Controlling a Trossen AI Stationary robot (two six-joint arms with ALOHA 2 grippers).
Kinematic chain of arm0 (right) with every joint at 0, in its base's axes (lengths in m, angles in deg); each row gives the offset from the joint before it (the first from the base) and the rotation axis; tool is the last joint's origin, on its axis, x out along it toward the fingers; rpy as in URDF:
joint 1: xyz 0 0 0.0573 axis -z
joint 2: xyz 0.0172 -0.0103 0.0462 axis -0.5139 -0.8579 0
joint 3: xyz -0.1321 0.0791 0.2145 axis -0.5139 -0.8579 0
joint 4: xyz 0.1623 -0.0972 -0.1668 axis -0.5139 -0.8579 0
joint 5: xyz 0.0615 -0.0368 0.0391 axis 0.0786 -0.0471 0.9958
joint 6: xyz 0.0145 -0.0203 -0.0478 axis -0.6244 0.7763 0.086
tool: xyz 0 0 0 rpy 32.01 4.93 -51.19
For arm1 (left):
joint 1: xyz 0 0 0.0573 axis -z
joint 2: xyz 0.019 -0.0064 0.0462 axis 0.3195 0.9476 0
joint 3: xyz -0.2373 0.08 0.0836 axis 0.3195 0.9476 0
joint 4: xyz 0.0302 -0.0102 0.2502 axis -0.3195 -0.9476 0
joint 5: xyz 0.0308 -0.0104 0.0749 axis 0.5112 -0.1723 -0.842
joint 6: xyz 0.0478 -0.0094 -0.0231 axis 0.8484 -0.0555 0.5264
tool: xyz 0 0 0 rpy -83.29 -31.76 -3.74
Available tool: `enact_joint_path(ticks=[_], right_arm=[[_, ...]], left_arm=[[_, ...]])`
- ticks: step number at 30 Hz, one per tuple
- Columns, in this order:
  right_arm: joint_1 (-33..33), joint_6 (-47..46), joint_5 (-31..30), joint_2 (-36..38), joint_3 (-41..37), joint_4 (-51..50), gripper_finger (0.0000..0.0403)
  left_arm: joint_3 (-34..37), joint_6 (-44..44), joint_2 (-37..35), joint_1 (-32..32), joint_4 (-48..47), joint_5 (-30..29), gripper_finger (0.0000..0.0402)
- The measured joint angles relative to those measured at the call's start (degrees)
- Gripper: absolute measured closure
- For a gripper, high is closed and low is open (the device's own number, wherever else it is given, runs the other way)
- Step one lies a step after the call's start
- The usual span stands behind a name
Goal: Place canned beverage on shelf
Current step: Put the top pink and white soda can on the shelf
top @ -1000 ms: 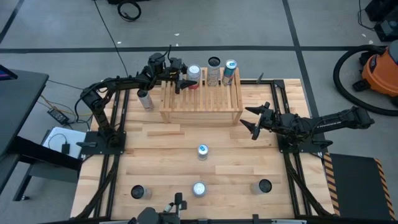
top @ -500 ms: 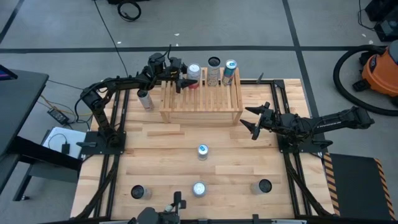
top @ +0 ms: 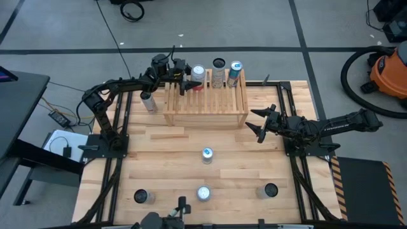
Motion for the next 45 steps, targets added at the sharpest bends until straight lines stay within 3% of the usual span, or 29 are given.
enact_joint_path(ticks=[16,22,28,45], right_arm=[[0.0,0.0,0.0,0.0,0.0,0.0,0.0066],[0.0,0.0,0.0,0.0,0.0,0.0,0.0066],[0.0,0.0,0.0,0.0,0.0,0.0,0.0066],[0.0,0.0,0.0,0.0,0.0,0.0,0.0066]], left_arm=[[0.0,1.2,0.0,0.0,0.0,1.4,0.0083],[-0.1,1.1,0.0,-0.4,0.9,1.5,0.0012],[-0.1,-1.2,0.0,-0.4,1.6,1.1,0.0034],[-0.1,-2.8,0.0,-0.6,4.3,1.1,0.0028]])
